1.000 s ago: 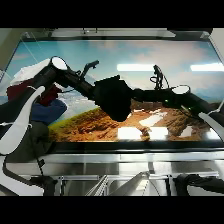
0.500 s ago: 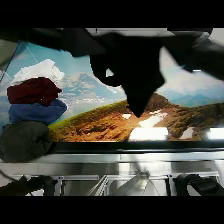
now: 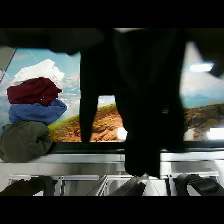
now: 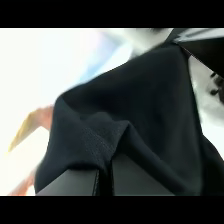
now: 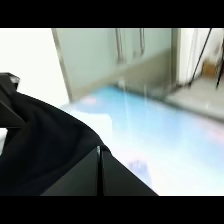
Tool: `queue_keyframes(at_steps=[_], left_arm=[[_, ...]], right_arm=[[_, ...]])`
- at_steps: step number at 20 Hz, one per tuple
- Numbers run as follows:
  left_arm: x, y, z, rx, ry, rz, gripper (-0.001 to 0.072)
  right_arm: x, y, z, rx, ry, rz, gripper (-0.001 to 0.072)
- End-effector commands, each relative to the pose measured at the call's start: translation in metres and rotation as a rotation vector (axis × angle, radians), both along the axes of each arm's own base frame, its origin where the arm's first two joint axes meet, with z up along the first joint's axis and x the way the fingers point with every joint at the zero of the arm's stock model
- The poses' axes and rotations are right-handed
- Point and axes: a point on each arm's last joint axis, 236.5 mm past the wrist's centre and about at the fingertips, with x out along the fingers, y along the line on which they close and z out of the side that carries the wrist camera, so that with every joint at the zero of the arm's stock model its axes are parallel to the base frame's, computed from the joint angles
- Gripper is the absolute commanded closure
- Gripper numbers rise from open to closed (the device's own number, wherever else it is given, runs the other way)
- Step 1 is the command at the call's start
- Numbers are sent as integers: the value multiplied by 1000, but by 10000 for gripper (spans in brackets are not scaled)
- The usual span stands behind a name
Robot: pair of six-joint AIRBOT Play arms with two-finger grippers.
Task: Fold the shirts.
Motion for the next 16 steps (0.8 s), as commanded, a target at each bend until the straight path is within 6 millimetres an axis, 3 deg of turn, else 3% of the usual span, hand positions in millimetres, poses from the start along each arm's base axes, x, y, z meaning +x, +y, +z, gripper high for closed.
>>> queue_keyframes(at_steps=[1, 2, 3, 4, 5, 6, 9, 11, 13, 16], left_arm=[[43, 15, -103, 105, 212, 85, 678], [53, 22, -134, 132, 283, 102, 675], [61, 33, -166, 160, 363, 120, 549], [66, 45, -198, 192, 443, 134, 294], [69, 59, -221, 226, 506, 145, 37], [71, 76, -242, 260, 575, 152, -10], [69, 124, -281, 311, 741, 174, -9], [66, 148, -301, 335, 821, 186, -9], [66, 155, -318, 333, 851, 183, -9], [69, 158, -357, 342, 834, 202, -9]], right_arm=[[61, 15, -117, -71, 326, 43, 691], [78, 16, -150, -79, 402, 38, 685], [92, 16, -184, -86, 476, 33, 499], [103, 13, -212, -92, 541, 25, 223], [109, 6, -231, -79, 602, 7, 187], [115, -5, -243, -50, 666, -23, 191], [109, -49, -244, 16, 787, -56, 191], [86, -69, -250, 43, 900, -18, 214], [55, -77, -273, 55, 1033, 26, 283], [15, -81, -331, 52, 1185, -24, 277]])
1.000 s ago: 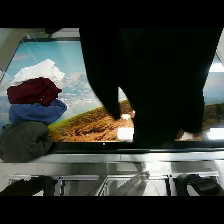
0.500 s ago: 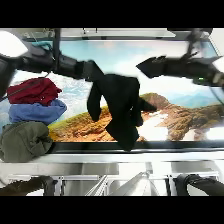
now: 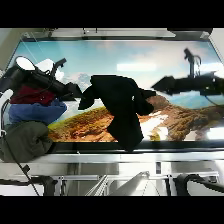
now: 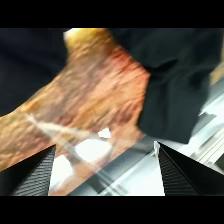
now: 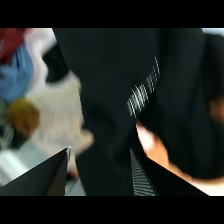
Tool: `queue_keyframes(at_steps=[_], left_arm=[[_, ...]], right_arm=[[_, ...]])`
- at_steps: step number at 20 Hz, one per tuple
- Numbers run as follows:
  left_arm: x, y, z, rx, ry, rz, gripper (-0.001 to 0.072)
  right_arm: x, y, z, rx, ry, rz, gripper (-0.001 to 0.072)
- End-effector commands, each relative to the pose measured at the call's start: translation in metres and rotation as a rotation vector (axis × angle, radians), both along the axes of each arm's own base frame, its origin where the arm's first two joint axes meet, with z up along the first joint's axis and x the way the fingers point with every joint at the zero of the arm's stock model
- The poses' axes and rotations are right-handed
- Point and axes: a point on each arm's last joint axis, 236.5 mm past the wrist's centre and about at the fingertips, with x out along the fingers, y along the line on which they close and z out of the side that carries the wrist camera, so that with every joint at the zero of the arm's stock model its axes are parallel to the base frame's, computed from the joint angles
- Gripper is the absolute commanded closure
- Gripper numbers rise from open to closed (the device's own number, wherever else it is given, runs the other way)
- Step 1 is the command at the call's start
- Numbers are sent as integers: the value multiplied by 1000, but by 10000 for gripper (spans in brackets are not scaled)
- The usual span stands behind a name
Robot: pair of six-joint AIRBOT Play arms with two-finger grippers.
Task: Fold the shirts.
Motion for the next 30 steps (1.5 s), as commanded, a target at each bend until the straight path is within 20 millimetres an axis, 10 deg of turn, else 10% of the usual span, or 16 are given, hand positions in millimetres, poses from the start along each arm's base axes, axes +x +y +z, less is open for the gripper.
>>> queue_keyframes(at_steps=[1, 5, 13, 14, 16, 18, 21, 26, 30], left_arm=[[3, 12, -45, 26, 8, 24, -9], [23, 21, -81, 55, -13, 112, -8], [42, 6, -98, 71, -52, 105, 11], [46, -1, -92, 67, -71, 86, 11], [53, -14, -80, 63, -109, 56, 11], [54, -22, -76, 59, -122, 38, 14], [45, -25, -80, 57, -95, 20, 697], [33, -25, -39, -30, -40, -41, 687], [51, -37, 129, -358, -263, -23, 688]], right_arm=[[-53, -3, -58, 6, 197, -23, 273], [-93, 25, -116, -66, 270, -8, 84], [-78, 84, -138, -92, 200, -57, 92], [-81, 89, -141, -83, 215, -51, 136], [-83, 102, -139, -46, 200, -25, 445], [-77, 113, -124, 24, 168, -22, 626], [-70, 119, -108, 59, 123, -14, 691], [-55, 115, -49, 121, -6, 17, 692], [-8, 56, 105, 160, -416, -88, 692]])
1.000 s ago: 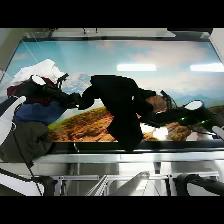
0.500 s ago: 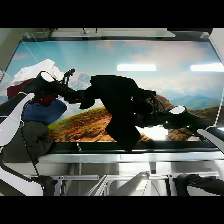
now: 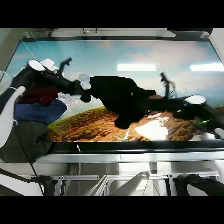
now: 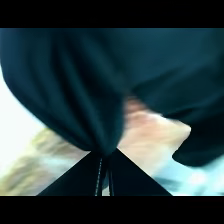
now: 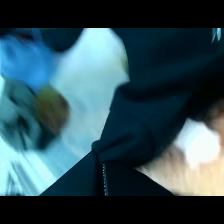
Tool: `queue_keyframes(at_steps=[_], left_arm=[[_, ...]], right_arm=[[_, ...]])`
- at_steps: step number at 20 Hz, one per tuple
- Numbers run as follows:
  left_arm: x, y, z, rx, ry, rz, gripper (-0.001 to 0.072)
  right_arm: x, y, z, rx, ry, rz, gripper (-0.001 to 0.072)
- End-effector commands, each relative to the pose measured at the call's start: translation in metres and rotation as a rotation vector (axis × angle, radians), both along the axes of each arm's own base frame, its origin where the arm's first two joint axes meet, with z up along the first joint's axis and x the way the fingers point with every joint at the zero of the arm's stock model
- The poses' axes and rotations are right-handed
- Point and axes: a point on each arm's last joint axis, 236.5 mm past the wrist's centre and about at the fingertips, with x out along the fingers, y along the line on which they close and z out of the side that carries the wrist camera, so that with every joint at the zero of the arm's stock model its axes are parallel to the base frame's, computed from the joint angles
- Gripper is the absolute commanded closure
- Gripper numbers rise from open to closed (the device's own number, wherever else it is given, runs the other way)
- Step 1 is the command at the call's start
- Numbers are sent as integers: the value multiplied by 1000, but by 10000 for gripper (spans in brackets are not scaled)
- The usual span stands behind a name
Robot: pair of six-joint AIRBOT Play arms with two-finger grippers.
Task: Fold the shirts.
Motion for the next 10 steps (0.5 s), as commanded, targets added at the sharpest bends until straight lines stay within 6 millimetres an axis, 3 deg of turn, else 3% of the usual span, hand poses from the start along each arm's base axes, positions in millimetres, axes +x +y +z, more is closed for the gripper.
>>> queue_keyframes(at_steps=[1, 3, 4, 6, 8, 10], left_arm=[[-6, -8, 158, -293, -212, -31, 688], [-28, -3, 258, -390, -422, -43, 688], [-47, -2, 302, -411, -527, -56, 688], [-92, -3, 371, -411, -714, -88, 687], [-143, -8, 422, -389, -884, -120, 687], [-184, -12, 459, -354, -1034, -123, 687]], right_arm=[[22, -58, 144, 15, -367, -130, 692], [6, -101, 250, -24, -639, -247, 692], [-10, -113, 291, -49, -748, -288, 692], [-62, -125, 370, -115, -981, -361, 692], [-113, -124, 423, -181, -1161, -420, 692], [-149, -123, 453, -273, -1293, -483, 692]])
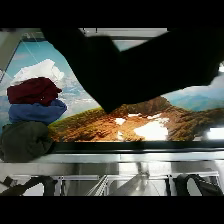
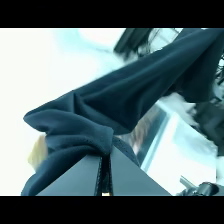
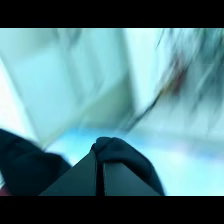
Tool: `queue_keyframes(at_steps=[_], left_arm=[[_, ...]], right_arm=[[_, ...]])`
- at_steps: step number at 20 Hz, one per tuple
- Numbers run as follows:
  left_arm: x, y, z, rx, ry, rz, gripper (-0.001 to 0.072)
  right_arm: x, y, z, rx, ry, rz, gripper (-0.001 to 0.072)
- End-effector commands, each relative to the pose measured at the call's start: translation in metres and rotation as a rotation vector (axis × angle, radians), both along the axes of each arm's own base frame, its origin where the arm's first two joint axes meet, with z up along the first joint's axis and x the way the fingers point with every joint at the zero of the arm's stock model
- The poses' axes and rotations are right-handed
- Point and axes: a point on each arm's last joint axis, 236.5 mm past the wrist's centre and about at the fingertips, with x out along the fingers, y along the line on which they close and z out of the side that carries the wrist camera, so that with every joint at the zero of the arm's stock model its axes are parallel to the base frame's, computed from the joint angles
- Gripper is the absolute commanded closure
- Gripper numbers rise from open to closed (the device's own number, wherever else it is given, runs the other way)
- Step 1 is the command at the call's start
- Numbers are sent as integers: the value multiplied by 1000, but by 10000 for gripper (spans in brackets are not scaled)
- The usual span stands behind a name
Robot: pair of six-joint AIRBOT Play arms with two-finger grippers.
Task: Fold the shirts.
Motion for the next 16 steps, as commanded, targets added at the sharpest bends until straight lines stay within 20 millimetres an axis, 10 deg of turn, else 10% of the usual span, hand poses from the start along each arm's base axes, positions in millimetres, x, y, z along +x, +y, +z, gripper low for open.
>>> queue_keyframes(at_steps=[1, 5, 8, 16], left_arm=[[-80, -4, 76, 17, -283, 64, 687], [-65, 23, 55, 107, -253, 279, 683], [-28, 27, -21, 102, -5, 264, 684], [25, 4, -280, 155, 676, 120, 687]], right_arm=[[-75, 4, 64, -131, -250, -171, 692], [-57, -5, 48, -162, -187, -186, 692], [-1, -17, 1, -121, 26, -68, 692], [131, 23, -250, 63, 806, 374, 692]])
